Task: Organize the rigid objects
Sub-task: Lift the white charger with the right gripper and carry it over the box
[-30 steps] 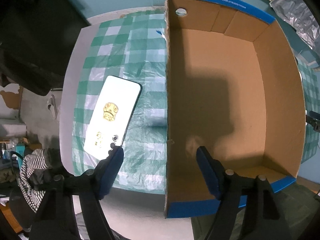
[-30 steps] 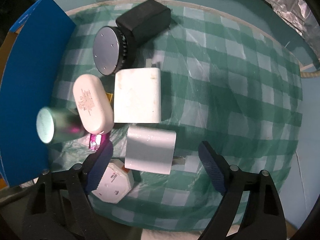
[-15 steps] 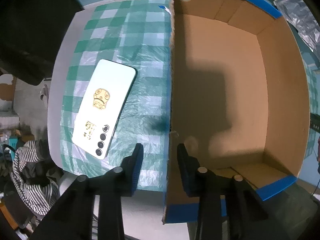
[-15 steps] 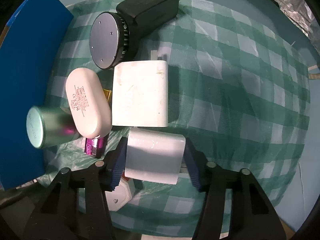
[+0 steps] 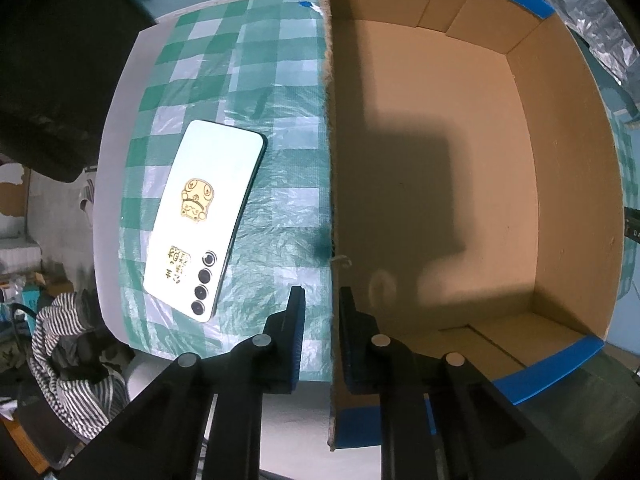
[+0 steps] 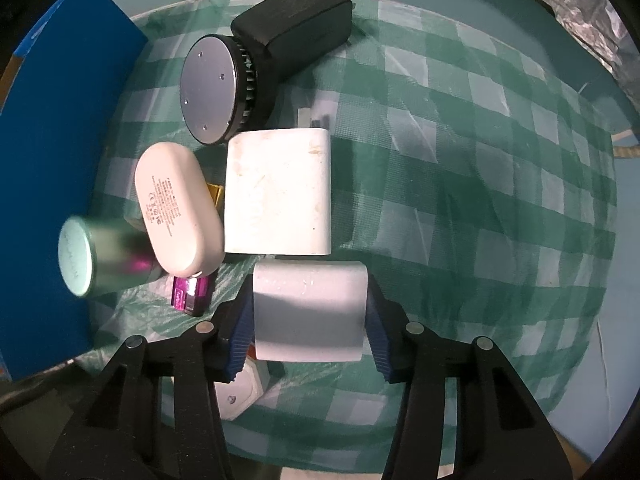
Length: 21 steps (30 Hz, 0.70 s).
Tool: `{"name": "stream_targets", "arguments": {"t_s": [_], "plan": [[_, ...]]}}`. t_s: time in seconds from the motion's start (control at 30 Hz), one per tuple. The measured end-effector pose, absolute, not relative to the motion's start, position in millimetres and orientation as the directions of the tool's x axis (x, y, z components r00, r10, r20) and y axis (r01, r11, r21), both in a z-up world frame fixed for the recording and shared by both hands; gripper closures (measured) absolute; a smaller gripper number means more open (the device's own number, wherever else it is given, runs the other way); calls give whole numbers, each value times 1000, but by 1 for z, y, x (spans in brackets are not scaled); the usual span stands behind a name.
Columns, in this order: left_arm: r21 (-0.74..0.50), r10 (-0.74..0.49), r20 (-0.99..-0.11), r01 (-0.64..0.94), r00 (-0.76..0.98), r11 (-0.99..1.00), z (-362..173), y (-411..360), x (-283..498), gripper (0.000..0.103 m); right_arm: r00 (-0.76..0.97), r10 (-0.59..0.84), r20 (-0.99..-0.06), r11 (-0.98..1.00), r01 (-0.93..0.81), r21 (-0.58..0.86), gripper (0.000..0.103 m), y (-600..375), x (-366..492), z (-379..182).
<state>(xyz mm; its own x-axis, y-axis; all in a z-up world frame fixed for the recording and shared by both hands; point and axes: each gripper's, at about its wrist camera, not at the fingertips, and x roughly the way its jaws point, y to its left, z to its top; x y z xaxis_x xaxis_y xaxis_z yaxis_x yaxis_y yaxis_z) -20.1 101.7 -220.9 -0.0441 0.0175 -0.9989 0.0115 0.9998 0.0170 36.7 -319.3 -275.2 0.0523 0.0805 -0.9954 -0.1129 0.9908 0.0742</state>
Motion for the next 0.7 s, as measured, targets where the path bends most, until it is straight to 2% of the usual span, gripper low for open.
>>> {"name": "stream_targets", "arguments": {"t_s": [0.7], "plan": [[17,18,-1000,53,-24,998,-219,95,-21,87,128,161,-979,978,-154,141,54,-293,50,-188]]}}
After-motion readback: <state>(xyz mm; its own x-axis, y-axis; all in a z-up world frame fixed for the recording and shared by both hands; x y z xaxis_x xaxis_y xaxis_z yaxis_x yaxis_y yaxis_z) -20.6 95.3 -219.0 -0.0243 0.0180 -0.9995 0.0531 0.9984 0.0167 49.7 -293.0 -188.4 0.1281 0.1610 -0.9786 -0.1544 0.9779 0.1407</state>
